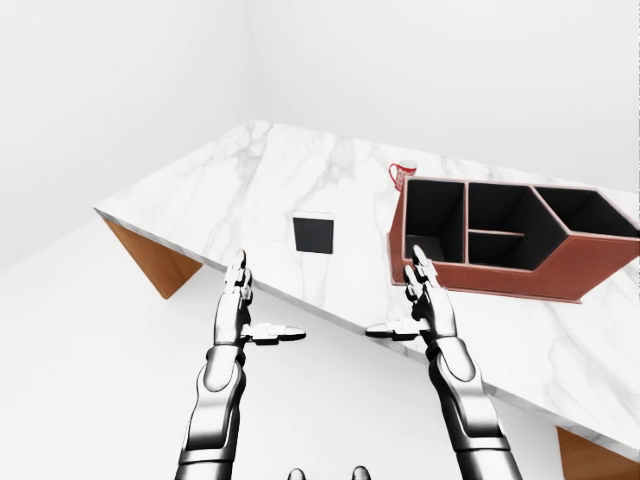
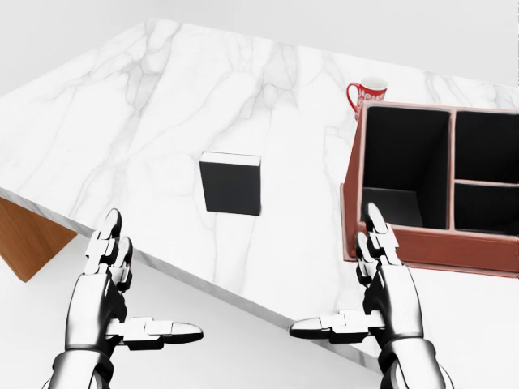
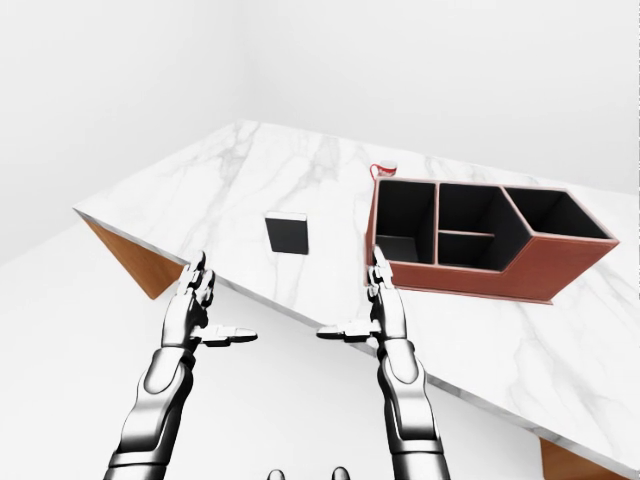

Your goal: Pick up the book and place it in the right compartment of the caddy.

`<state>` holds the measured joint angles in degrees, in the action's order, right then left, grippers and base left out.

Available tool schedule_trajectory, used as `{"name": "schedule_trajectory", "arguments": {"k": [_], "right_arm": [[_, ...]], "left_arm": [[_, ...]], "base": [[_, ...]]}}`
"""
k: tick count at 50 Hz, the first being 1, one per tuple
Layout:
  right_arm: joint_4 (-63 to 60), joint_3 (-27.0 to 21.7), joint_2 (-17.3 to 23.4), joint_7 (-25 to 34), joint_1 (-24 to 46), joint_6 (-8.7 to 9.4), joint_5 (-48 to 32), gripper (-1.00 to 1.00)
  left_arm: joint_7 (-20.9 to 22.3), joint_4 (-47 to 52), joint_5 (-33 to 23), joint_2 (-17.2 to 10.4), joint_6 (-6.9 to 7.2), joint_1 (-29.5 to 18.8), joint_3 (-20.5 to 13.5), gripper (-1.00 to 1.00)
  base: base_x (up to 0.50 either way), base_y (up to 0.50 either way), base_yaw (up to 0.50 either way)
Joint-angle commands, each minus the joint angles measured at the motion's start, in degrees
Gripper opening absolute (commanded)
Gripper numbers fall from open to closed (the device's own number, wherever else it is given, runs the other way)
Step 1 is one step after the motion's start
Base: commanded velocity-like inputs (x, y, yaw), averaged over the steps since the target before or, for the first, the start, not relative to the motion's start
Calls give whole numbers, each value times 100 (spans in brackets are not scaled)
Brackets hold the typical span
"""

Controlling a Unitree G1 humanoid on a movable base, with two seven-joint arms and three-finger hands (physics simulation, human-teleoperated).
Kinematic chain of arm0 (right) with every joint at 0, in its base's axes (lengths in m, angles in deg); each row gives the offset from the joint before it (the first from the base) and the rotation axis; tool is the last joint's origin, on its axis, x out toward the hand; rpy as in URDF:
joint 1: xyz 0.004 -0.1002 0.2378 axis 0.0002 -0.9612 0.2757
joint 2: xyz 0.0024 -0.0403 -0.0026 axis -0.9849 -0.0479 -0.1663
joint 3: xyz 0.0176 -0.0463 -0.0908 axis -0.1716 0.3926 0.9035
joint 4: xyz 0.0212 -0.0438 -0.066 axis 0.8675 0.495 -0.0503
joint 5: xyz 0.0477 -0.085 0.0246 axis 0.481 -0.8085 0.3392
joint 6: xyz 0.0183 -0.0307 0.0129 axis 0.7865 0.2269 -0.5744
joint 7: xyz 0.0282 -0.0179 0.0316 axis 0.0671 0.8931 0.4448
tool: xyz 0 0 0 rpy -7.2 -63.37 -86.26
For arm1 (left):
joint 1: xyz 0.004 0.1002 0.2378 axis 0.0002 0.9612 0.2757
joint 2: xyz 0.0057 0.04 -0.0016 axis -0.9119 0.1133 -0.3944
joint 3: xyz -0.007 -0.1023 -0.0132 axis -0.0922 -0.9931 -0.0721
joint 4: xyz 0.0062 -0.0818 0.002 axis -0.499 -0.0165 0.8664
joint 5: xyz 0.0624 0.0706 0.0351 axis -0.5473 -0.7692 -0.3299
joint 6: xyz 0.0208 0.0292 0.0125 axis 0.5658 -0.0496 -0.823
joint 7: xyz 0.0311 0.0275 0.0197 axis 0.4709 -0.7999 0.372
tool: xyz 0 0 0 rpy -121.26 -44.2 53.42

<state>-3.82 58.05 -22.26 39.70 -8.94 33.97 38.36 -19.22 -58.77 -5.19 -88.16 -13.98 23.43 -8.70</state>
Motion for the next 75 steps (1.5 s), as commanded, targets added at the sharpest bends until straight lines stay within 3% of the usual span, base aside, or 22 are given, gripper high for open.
{"name": "schedule_trajectory", "arguments": {"k": [1, 17, 19, 23, 33, 41, 45, 49, 75], "right_arm": [[-172, 8, 1, -11, -13, 155, 1, 100], [-174, 4, -3, -6, -13, 156, -3, 100], [21, -5, -7, 8, 9, -13, -8, 100], [65, -7, -5, 11, 18, -49, -6, 100], [-54, 7, -5, -3, -6, 48, -8, 100], [42, -2, -2, 10, 11, -30, -10, 100], [-33, 1, -1, 0, 4, 40, -7, 100], [96, -7, -2, 7, 34, -57, -11, 100], [-43, 16, -5, 1, -1, 24, -29, 100]], "left_arm": [[0, 4, -1, -2, 3, 1, -1, 100], [0, 4, -2, -2, 3, 1, -2, 100], [0, 4, -1, -1, 5, 1, -2, 100], [0, 4, -1, -2, 4, 1, -2, 100], [-1, 4, -1, -1, 2, 1, -2, 100], [0, 4, -2, -2, 4, 1, -2, 100], [0, 4, -2, -2, 4, 1, -2, 100], [0, 4, -1, -2, 3, 0, -2, 100], [0, 4, -1, -1, 3, 1, -2, 100]], "base": [[15, -29, 0], [15, -28, 0], [14, -26, 0], [13, -25, 0], [12, -23, 0], [11, -20, 0], [10, -18, 0], [10, -18, 0], [4, -7, 0]]}}
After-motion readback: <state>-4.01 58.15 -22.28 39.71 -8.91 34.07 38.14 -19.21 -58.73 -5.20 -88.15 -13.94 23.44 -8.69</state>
